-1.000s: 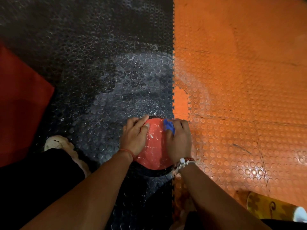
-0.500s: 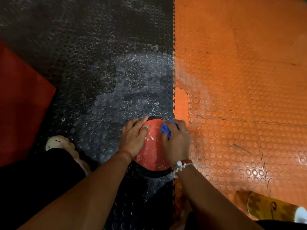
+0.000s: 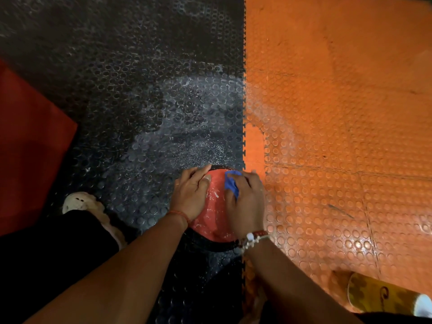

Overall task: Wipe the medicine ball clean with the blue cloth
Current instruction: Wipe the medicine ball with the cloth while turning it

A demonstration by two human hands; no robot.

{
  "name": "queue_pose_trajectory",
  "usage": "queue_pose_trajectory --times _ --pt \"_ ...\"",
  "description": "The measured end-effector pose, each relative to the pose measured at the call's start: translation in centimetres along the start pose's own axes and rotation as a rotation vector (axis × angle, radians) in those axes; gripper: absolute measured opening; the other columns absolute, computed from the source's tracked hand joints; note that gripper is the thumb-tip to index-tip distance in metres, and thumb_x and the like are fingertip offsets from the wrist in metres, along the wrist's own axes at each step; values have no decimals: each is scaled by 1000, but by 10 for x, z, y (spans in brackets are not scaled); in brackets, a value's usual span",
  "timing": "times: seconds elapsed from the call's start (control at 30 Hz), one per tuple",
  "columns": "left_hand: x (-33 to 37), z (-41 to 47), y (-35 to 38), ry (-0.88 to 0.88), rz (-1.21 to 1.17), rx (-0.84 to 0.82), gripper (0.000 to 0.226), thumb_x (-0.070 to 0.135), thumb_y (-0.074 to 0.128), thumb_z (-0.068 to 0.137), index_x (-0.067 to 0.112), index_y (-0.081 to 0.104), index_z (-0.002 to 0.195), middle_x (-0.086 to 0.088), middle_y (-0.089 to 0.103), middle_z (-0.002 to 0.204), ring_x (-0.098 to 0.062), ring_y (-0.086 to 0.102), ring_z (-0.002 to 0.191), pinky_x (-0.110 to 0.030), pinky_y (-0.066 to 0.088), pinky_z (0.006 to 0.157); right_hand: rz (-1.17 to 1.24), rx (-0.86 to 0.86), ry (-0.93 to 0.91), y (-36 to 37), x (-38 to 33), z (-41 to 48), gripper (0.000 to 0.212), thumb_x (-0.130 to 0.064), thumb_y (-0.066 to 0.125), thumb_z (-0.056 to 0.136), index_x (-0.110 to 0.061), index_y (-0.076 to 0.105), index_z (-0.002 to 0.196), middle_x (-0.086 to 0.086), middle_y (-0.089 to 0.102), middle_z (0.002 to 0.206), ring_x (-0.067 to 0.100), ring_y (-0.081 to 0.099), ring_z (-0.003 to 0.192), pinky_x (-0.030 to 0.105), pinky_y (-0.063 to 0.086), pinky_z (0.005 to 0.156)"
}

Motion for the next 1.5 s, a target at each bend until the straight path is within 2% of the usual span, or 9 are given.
queue_pose_trajectory --times 0.17,0.33,0.57,0.73,0.9,1.0,1.1,1.2,1.5 --pt "1 -5 1 3 3 -13 39 41 38 100 49 46 137 13 33 142 -15 31 130 -30 24 103 -22 -111 100 6 20 43 24 -11 53 87 -8 63 109 8 53 107 17 51 86 24 44 76" --pt "8 -1 6 4 14 8 38 45 40 99 49 47 135 14 35 139 -14 32 130 -43 30 110 -23 42 333 -14 46 17 26 -9 54 86 -5 63 111 13 52 109 26 55 88 19 33 73" --pt "6 3 8 33 122 5 41 45 35 99 47 45 138 8 37 141 -20 31 130 -34 25 106 -23 -13 32 1 1 12 25 -9 56 79 -9 67 102 9 55 107 23 52 96 25 43 81" --pt "8 -5 8 -7 46 -29 39 45 34 100 53 42 137 14 29 146 -17 21 136 -48 25 110 -61 -93 183 -1 35 46 23 -9 52 87 -7 63 107 9 53 105 20 52 80 19 32 68" --pt "11 -1 10 -13 65 -19 37 47 36 99 53 45 135 16 32 141 -15 27 130 -51 31 109 -37 38 331 -16 51 11 28 -12 50 86 -2 62 109 16 52 108 29 54 90 22 36 73" --pt "11 4 9 -17 65 -19 38 47 34 99 53 46 135 15 34 138 -15 30 127 -49 33 107 7 97 349 -21 33 -18 27 -12 52 86 -4 62 110 13 49 117 22 51 101 20 39 83" --pt "9 7 7 -18 55 -18 38 43 35 100 51 47 135 15 36 136 -16 31 127 -45 31 109 34 54 112 -16 8 -25 35 -19 45 80 -11 64 108 13 50 116 29 49 113 34 45 94" --pt "8 3 7 21 56 -31 38 40 37 100 49 47 136 13 36 137 -15 30 127 -39 29 109 -10 -5 14 -7 9 3 35 -20 43 78 -10 66 103 13 54 109 31 54 103 33 47 88" --pt "15 1 11 14 -2 -58 37 49 42 98 50 49 134 15 33 141 -7 29 126 -31 27 101 -43 42 359 -18 59 6 28 -8 52 85 -5 61 111 17 51 108 36 56 87 31 43 73"
Point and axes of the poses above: each hand's wrist, its own z-axis towards the middle knuckle, its own y-axis out of the palm, x = y × z, the point moved 4 cm from there along z, towards the middle knuckle
